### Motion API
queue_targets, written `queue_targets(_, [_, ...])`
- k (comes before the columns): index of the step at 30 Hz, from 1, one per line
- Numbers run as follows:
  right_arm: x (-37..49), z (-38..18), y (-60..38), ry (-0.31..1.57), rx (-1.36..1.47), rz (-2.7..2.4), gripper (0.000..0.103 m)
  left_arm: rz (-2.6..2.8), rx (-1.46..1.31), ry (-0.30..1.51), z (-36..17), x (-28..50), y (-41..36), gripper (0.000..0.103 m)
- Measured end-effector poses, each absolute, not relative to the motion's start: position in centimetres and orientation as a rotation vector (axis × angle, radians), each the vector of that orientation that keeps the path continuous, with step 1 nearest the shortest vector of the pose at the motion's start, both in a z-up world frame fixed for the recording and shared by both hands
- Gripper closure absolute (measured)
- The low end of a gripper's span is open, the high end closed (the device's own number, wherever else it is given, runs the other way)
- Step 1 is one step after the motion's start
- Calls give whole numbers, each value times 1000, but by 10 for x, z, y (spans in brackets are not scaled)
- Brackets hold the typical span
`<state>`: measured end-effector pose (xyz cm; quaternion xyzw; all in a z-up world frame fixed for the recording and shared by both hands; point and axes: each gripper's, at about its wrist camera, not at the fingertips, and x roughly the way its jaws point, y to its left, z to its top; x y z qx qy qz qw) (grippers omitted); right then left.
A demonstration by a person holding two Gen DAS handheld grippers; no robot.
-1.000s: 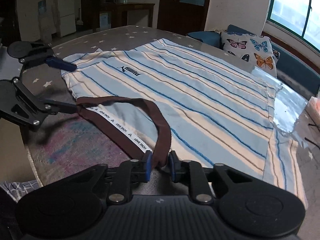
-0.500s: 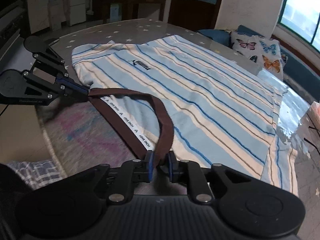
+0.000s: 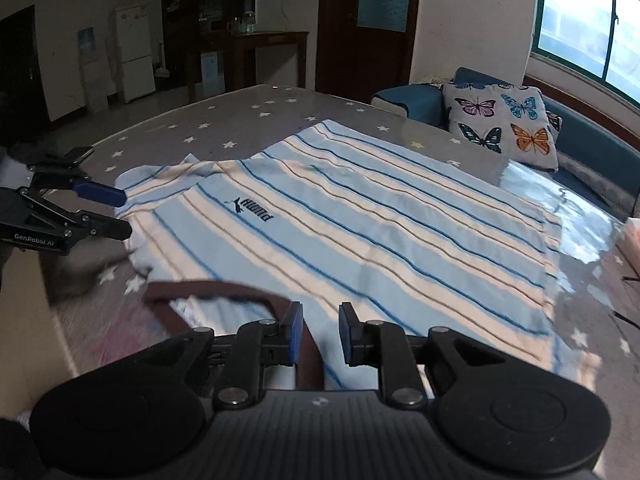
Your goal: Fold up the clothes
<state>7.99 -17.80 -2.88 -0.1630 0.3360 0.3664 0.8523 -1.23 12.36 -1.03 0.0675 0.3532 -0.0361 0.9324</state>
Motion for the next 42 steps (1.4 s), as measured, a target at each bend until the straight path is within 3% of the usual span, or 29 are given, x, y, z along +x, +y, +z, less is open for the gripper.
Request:
queue_targets(10, [71, -54, -122, 692, -372, 881, 82, 114, -22, 796, -26, -9, 177, 38])
queue_targets(12, [65, -50, -115, 659, -399, 908, 75, 140, -34, 790, -26, -9, 182, 38])
queue_targets(16, [57, -54, -93, 663, -416, 970, 75, 176, -66, 788, -27, -7, 192, 38])
queue_targets(19, [47, -64, -79, 669, -462, 996, 75, 197, -61, 786, -30, -5, 196, 42])
queue_targets(24, [32, -61, -72, 599, -541, 1024, 75, 213, -66, 776, -33, 6, 207, 63])
queue_targets(26, [35, -57, -73, 602, -505, 1014, 75, 219, -55, 770, -33, 11, 208, 79])
queue_targets(29, [37, -59, -68, 627, -482, 1018, 75, 221, -28, 771, -33, 17, 210, 89])
queue_targets(37, [34, -59, -65, 607, -493, 1026, 74, 242, -23, 759, -32, 25, 212, 92])
queue_targets(40, [32, -70, -57, 635, -532, 1051, 74, 249, -62, 762, -30, 19, 215, 89])
queue_targets(42, [29, -71, -57, 614, -546, 1056, 74, 250, -88, 760, -27, 10, 218, 78])
